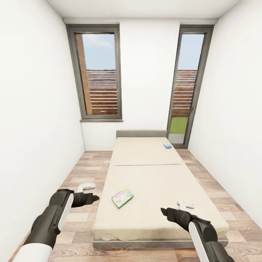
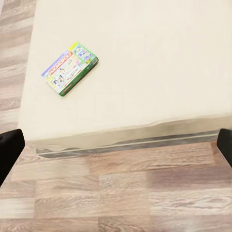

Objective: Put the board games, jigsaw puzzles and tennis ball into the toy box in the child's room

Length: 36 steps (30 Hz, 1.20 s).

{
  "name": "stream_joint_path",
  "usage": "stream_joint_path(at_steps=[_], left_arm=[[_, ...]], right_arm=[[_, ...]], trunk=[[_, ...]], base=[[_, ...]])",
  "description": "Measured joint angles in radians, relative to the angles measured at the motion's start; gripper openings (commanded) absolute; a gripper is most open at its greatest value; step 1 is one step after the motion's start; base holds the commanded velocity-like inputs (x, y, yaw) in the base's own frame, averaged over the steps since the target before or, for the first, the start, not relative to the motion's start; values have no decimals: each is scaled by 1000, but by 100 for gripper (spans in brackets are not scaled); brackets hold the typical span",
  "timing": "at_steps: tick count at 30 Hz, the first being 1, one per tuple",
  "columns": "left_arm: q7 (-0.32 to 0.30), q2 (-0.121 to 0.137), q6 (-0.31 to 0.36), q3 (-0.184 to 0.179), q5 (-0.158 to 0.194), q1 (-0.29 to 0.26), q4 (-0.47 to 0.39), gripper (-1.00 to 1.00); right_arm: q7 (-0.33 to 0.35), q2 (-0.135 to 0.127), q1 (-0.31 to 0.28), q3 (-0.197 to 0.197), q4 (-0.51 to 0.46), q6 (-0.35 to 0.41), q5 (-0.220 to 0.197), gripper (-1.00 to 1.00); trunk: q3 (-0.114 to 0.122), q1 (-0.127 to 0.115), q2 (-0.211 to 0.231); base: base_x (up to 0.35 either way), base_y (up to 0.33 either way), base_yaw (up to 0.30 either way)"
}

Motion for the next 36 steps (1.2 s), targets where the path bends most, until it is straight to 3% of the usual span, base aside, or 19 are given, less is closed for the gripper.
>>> stream_joint_path(at_steps=[12,19,36], left_arm=[[-1,-3,-16,-1,-1,-6,1,100],[4,-5,-51,-3,0,-6,8,100],[7,-7,-58,-8,0,-6,8,100]], right_arm=[[4,-7,-1,0,-11,0,0,100],[4,-10,-1,-4,-13,-4,1,100],[0,-2,-1,5,-21,3,12,100]], trunk=[[0,0,0],[0,0,0],[0,0,0]], base=[[57,-36,0],[233,-181,0],[186,-221,0]])
